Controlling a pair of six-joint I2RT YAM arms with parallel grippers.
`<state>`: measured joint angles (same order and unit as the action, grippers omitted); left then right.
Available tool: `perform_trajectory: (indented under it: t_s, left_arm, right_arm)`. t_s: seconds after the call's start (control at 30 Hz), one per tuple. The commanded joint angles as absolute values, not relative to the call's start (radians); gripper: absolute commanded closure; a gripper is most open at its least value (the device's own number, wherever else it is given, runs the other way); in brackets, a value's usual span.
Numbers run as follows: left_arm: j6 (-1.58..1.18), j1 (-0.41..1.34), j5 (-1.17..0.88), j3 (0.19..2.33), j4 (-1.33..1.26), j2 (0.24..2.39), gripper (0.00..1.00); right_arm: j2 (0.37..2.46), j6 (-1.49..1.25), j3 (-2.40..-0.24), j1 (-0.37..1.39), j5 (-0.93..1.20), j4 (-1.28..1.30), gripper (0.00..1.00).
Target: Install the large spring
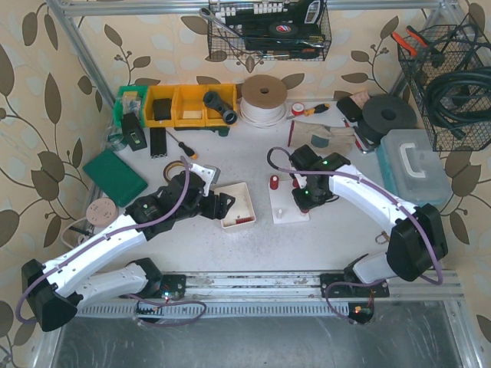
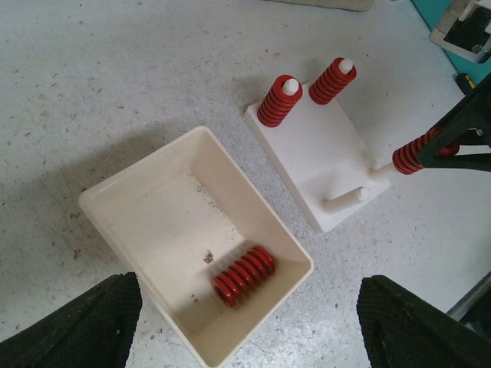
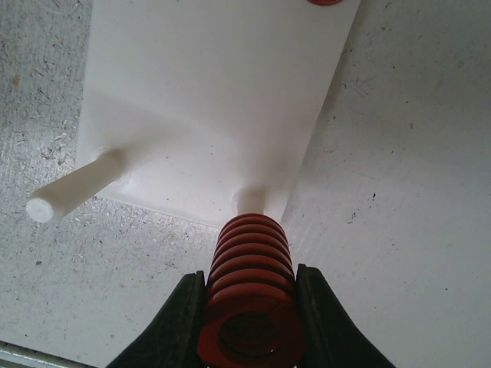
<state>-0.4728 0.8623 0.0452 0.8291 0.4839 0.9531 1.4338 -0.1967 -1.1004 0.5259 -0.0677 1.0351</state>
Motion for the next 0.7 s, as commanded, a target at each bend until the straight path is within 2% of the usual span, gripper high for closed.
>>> perform_trajectory:
  t_s: [0.0, 0.2, 0.3, 0.43, 0.67]
  left_arm:
    - [-0.476, 0.848, 0.051, 0.835, 0.464, 0.95, 0.2]
    - [-0.477, 0.848, 0.055, 0.833, 0.474, 0.941, 0.2]
    - [-0.48, 0.848, 0.062, 0.83, 0.48, 0.936, 0.2]
    - [-0.492, 0.843, 0.074, 0.833, 0.504, 0.947, 0.2]
    - [-0.518, 0.829, 0.075, 0.839, 0.523, 0.947, 0.2]
  right_arm:
    - [1.428, -0.187, -1.071, 0.523, -0.063, 0.978, 1.0]
    - [1.445, -0.205, -1.05, 0.523, -0.066, 0.931, 0.99]
    - [1.439, -0.212, -1.048, 0.522, -0.073, 0.931, 0.74]
    - [1.413, -0.222, -1.055, 0.523, -0.08, 0.944, 0.49]
    - [1.386, -0.233, -1.083, 0.523, -0.073, 0.978, 0.46]
